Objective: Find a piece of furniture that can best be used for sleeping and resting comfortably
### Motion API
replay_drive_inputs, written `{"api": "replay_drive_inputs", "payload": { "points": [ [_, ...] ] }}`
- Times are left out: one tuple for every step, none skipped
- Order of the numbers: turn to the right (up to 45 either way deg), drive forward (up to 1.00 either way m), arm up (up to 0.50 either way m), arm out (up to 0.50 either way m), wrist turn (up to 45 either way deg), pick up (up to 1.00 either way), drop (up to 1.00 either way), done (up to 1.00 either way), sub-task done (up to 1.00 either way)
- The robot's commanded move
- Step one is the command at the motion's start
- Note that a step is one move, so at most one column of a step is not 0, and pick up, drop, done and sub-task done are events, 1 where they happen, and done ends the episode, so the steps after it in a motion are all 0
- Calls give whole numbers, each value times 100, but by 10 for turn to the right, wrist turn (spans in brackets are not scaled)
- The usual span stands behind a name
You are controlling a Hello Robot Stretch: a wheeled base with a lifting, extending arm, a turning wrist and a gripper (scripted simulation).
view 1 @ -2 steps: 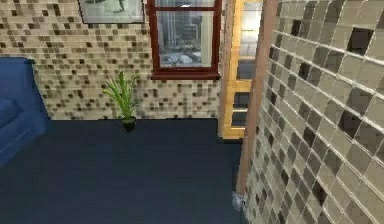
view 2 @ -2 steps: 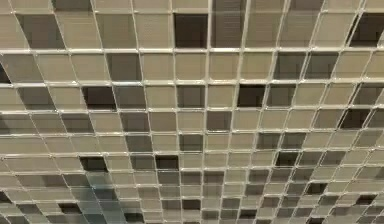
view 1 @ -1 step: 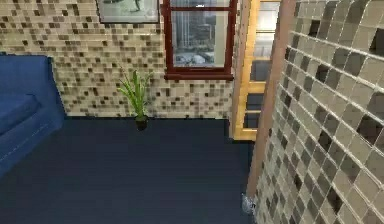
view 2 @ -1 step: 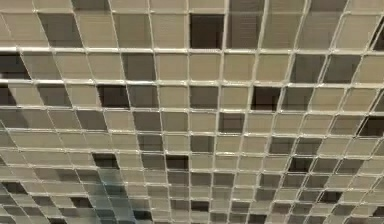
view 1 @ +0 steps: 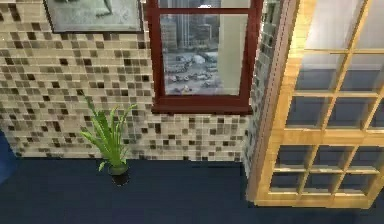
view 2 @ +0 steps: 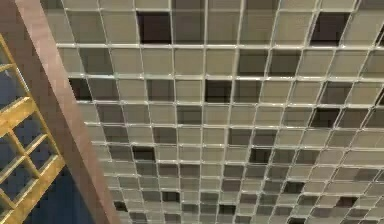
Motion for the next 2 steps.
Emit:
{"api": "replay_drive_inputs", "payload": {
  "points": [
    [0, 40, 0, 0, 0, 0, 0, 0, 0],
    [420, 0, 0, 0, 0, 0, 0, 0, 0]
  ]
}}
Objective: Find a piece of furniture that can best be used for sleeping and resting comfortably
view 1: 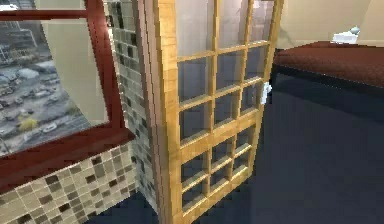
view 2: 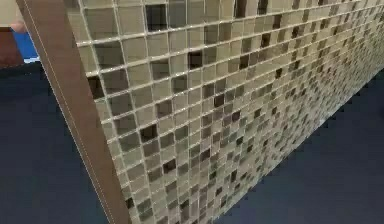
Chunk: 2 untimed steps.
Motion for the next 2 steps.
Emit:
{"api": "replay_drive_inputs", "payload": {
  "points": [
    [0, 40, 0, 0, 0, 0, 0, 0, 0],
    [450, 0, 0, 0, 0, 0, 0, 0, 0]
  ]
}}
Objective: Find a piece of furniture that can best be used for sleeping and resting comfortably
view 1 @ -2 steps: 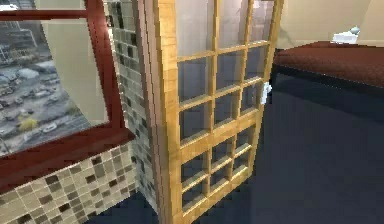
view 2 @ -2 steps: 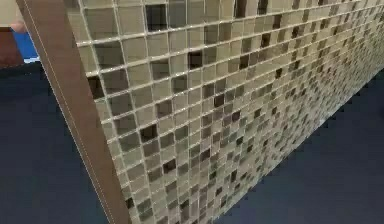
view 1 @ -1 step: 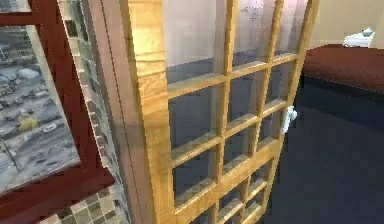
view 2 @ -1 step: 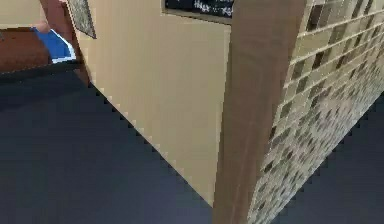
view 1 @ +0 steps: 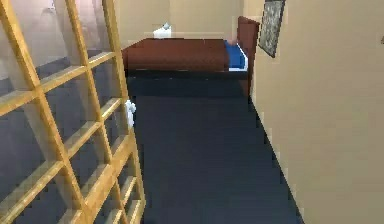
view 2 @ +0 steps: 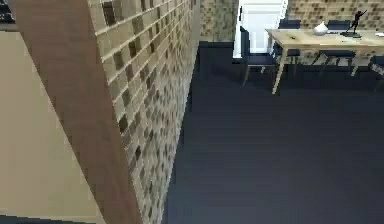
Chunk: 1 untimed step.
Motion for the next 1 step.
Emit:
{"api": "replay_drive_inputs", "payload": {
  "points": [
    [0, 45, 0, 0, 0, 0, 0, 0, 0]
  ]
}}
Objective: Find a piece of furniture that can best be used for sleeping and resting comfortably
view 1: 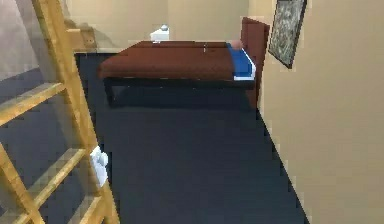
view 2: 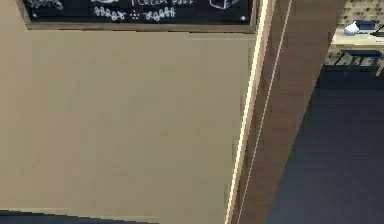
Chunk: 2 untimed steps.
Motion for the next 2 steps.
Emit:
{"api": "replay_drive_inputs", "payload": {
  "points": [
    [90, 0, 0, 0, 0, 0, 0, 0, 0],
    [0, 100, 0, 0, 0, 0, 0, 0, 0]
  ]
}}
